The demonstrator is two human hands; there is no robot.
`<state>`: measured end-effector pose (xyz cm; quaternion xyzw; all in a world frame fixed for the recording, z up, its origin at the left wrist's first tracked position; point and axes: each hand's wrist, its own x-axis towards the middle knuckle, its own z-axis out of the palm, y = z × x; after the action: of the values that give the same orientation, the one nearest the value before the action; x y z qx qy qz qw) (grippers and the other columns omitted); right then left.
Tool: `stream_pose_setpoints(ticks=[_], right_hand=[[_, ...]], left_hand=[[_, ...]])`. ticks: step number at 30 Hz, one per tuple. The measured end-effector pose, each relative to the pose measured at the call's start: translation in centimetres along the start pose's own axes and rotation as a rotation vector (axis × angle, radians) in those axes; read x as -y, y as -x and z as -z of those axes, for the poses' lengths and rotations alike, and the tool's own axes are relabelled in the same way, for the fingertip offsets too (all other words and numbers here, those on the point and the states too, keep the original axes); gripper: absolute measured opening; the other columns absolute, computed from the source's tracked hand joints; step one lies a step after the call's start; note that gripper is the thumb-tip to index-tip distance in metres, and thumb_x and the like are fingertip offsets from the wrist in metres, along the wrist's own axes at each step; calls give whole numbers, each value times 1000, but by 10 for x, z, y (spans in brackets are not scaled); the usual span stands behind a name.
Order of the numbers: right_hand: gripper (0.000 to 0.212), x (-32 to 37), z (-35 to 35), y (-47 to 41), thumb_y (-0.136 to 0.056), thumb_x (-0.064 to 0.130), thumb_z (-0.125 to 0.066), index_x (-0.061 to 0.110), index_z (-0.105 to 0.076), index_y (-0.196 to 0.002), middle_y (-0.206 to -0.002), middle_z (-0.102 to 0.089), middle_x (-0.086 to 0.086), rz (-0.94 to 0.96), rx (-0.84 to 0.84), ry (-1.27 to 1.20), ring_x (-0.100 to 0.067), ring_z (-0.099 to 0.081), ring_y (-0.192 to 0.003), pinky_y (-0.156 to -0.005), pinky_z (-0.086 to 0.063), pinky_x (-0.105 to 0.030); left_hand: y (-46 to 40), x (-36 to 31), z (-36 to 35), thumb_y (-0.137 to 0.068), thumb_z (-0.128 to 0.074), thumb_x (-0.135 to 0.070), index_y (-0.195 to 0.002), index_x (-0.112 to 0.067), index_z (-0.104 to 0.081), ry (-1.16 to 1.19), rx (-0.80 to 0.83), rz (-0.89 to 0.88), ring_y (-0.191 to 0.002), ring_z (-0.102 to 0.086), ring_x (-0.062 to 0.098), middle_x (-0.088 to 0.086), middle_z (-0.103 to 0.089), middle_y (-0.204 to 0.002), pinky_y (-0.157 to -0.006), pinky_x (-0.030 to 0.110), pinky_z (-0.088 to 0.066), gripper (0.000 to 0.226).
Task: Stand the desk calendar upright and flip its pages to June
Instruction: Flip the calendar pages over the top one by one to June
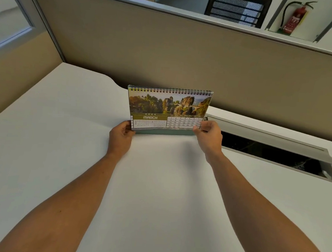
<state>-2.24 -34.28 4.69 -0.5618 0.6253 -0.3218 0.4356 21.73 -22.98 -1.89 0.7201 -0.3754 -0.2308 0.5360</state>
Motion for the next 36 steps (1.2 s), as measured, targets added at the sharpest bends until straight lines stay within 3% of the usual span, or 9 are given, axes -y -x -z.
stream_pose_setpoints(ticks=[12, 19, 23, 28, 32, 36], right_hand=[[26, -12, 3, 2, -82, 12, -79, 15, -59, -100, -84, -71, 0, 0, -52, -57, -10, -69, -78, -80, -61, -31], [25, -15, 17, 10, -84, 15, -77, 15, -60, -102, -92, -74, 0, 61, 33, -17, -15, -72, -86, -82, -61, -33], [26, -12, 26, 17, -88, 13, -73, 18, -55, -107, -99, -76, -3, 129, 56, 10, -18, -73, -92, -84, -60, -32], [15, -10, 39, 27, -89, 18, -72, 15, -62, -99, -99, -77, -5, 177, 60, 108, -17, -73, -87, -83, -59, -32], [11, -4, 52, 35, -90, 24, -70, 16, -64, -85, -92, -75, -1, 190, 52, 154, -16, -71, -85, -75, -57, -26], [22, 10, 68, 41, -97, 29, -60, 16, -66, -81, -98, -77, -2, 216, 86, 121, -16, -70, -90, -77, -57, -30]], left_hand=[[1, 1, 0, -89, -63, -7, -120, -10, -62, -16, -1, 7, -104, -64, 19, 8, -68, -117, -91, 25, -51, 31], [2, -2, 1, -89, -62, -5, -116, -13, -65, -29, 4, -20, -99, -65, 13, 0, -69, -109, -88, 20, -52, 29], [3, 0, 1, -90, -57, -1, -116, -11, -65, -75, -7, -48, -99, -64, 15, 5, -70, -111, -79, 6, -48, 29], [4, -1, 1, -89, -64, -6, -112, -14, -66, -67, -1, -44, -96, -65, 15, 2, -70, -106, -75, 16, -52, 25], [6, -5, 1, -89, -65, -10, -102, -15, -68, 94, -5, 4, -84, -70, 19, 0, -71, -92, -72, 25, -57, 14], [7, -6, 1, -84, -71, -14, -103, -13, -68, 19, -11, -18, -82, -68, 9, -2, -71, -93, -71, 16, -55, 19]])
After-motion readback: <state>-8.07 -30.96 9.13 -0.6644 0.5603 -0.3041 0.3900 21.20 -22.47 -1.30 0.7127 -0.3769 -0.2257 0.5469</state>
